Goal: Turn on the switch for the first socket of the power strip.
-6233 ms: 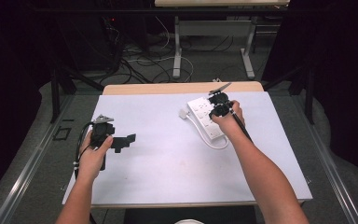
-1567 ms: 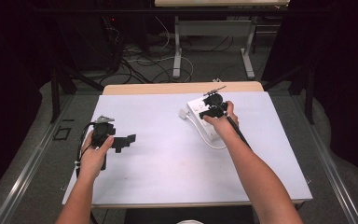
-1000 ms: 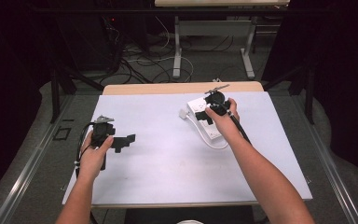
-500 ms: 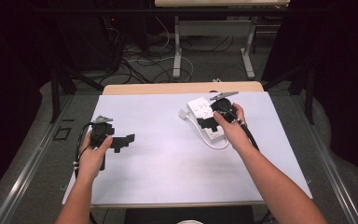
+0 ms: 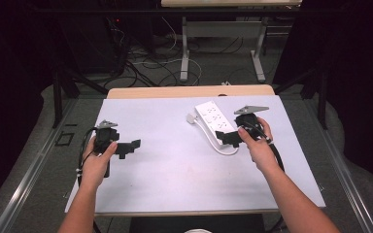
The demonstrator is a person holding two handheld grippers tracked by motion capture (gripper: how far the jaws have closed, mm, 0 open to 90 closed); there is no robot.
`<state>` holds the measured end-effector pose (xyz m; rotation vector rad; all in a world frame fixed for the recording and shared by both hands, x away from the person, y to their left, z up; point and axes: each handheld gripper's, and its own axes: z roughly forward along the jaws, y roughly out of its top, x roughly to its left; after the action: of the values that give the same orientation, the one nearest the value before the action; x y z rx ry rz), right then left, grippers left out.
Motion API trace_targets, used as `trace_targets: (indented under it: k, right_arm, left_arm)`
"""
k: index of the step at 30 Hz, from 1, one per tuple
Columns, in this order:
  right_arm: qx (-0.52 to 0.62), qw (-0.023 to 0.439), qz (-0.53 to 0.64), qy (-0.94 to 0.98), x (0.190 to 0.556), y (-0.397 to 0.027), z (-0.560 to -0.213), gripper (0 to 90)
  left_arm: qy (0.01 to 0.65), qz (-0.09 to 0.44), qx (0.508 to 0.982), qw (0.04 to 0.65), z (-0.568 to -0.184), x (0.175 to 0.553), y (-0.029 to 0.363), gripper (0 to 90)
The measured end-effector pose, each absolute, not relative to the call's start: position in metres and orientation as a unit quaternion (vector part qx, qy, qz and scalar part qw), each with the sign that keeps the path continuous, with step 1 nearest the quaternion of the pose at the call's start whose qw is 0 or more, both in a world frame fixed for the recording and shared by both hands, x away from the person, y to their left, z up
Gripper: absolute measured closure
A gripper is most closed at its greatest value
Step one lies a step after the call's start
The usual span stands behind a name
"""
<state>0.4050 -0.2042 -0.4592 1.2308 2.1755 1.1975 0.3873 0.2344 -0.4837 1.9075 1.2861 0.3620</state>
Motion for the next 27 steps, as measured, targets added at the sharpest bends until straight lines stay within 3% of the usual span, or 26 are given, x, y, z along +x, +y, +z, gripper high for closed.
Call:
trace_targets:
  k: [15,27]
  right_arm:
    - [0.459,0.204,0.423,0.754,0.365,-0.248,-0.467,0.7]
    - [0.477,0.219,0.411,0.745,0.355,-0.287,-0.48,4.6]
  left_arm:
    - [0.508,0.142,0.751,0.397,-0.483,0.386,0.234,5.0]
    - [0.509,0.141,0.752,0.395,-0.484,0.386,0.233,5.0]
